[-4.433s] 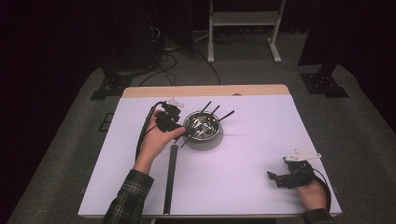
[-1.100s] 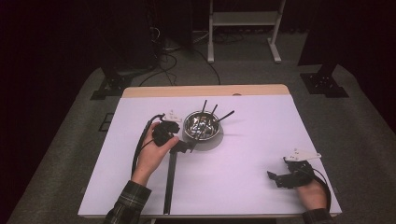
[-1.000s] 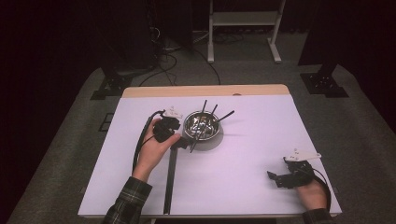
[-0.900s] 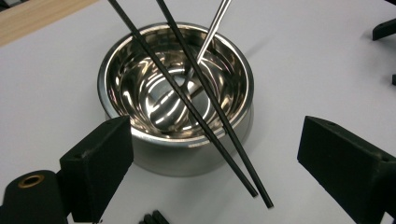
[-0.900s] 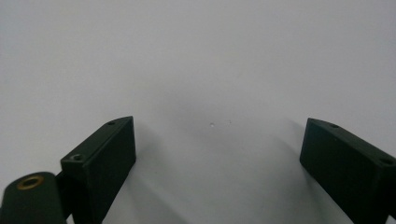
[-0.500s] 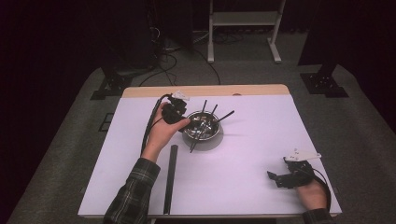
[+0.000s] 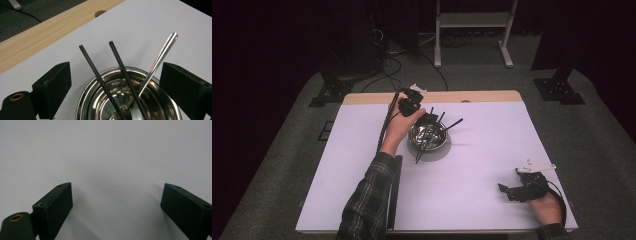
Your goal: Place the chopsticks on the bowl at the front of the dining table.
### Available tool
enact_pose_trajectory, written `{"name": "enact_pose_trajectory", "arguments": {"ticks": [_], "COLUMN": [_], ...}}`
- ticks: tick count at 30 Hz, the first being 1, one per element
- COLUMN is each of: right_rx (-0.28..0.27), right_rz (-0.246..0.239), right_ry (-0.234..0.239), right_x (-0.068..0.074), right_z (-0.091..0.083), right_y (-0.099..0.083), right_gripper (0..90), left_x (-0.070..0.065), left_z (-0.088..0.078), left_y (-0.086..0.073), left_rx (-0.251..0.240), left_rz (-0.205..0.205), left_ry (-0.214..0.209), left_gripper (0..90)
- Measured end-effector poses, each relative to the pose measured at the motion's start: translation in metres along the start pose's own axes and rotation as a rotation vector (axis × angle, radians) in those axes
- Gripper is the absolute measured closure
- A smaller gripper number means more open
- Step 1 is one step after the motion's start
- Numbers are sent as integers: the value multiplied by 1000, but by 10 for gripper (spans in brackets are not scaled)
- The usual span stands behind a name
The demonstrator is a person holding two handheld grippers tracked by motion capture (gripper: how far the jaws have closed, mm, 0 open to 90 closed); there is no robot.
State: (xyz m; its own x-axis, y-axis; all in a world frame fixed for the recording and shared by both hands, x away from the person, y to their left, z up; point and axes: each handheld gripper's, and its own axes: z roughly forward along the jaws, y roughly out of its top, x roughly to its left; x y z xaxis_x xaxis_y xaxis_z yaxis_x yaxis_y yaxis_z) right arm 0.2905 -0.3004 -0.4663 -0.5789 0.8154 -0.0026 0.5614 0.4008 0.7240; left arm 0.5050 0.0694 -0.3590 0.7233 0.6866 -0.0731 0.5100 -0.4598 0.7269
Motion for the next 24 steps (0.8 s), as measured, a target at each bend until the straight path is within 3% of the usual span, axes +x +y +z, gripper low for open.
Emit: {"name": "enact_pose_trajectory", "arguments": {"ticks": [9, 12, 24], "right_rx": [0, 0, -1], "right_rz": [1, 3, 2], "right_ry": [0, 0, 0], "right_x": [0, 0, 0], "right_z": [0, 0, 0], "right_y": [0, 0, 0], "right_gripper": [91, 91, 91], "left_x": [0, -1, 3], "left_z": [27, 39, 58], "left_y": [9, 10, 5], "left_rx": [4, 37, 56], "left_rz": [-17, -1, -39], "left_ry": [37, 73, 65], "left_gripper": [95, 95, 95]}}
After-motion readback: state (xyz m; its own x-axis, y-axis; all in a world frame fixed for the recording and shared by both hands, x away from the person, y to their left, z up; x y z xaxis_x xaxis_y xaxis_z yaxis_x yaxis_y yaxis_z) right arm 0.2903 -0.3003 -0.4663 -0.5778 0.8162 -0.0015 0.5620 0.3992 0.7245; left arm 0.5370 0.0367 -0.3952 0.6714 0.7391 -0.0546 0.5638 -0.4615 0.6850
